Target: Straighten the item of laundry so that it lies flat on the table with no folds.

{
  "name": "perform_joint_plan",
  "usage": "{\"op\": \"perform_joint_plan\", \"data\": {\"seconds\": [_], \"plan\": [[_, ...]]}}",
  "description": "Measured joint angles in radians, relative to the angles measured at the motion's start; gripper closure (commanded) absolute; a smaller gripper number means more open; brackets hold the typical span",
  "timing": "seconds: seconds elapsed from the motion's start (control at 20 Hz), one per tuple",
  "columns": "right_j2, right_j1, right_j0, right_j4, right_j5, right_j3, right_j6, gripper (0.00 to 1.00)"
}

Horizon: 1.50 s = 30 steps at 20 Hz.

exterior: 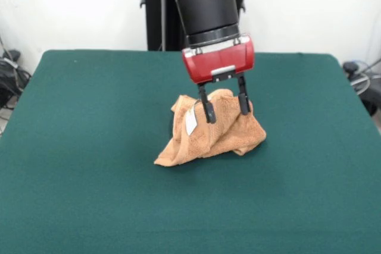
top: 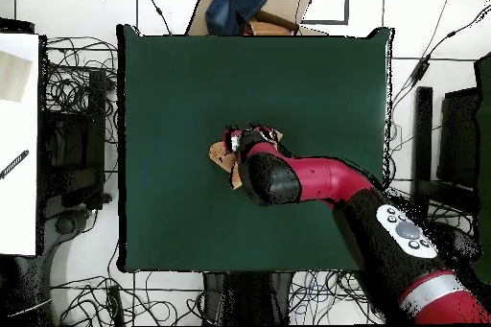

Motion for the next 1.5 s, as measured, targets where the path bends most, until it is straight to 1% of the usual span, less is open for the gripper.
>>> {"op": "perform_joint_plan", "data": {"seconds": [0.55,1.05,1.1,1.5], "plan": [[0.000,-0.058,0.015,-0.001,-0.015,0.041,0.000,0.00],[0.001,-0.064,-0.007,-0.001,-0.015,0.055,0.000,0.00],[0.001,-0.064,-0.016,-0.001,-0.015,0.055,0.000,1.00],[0.002,-0.064,-0.020,-0.001,-0.015,0.055,0.000,1.00]]}}
